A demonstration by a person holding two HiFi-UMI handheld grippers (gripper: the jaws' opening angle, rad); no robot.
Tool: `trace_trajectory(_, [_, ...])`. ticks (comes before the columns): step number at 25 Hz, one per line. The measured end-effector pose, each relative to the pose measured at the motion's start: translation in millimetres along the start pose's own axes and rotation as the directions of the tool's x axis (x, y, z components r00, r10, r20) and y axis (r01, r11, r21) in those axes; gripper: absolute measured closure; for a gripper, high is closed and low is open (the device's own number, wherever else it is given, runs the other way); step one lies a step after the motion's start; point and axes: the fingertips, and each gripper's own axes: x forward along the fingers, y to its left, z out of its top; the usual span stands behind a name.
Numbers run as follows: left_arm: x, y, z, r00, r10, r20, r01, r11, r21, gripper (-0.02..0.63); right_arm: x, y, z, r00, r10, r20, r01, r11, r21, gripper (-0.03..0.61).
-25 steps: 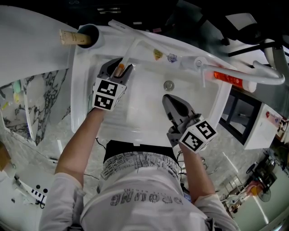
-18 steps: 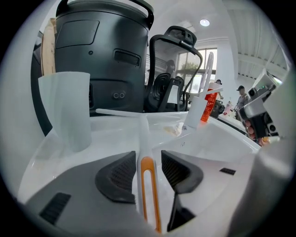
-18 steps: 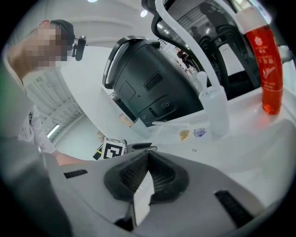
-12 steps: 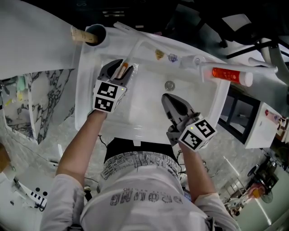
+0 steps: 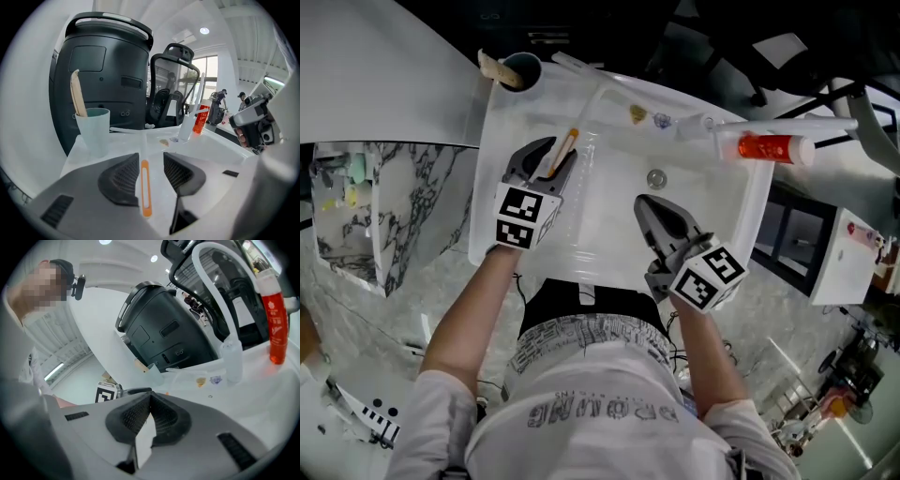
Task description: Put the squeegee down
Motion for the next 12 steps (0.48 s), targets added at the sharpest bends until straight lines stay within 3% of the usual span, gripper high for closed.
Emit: trace_trajectory(12, [-62, -18, 7, 0.998, -0.025, 0.059, 0.025, 1.000, 0.004, 0.439, -6, 45, -11, 1.000, -0.010, 0.020, 0.011, 0.999, -0.047, 0.571])
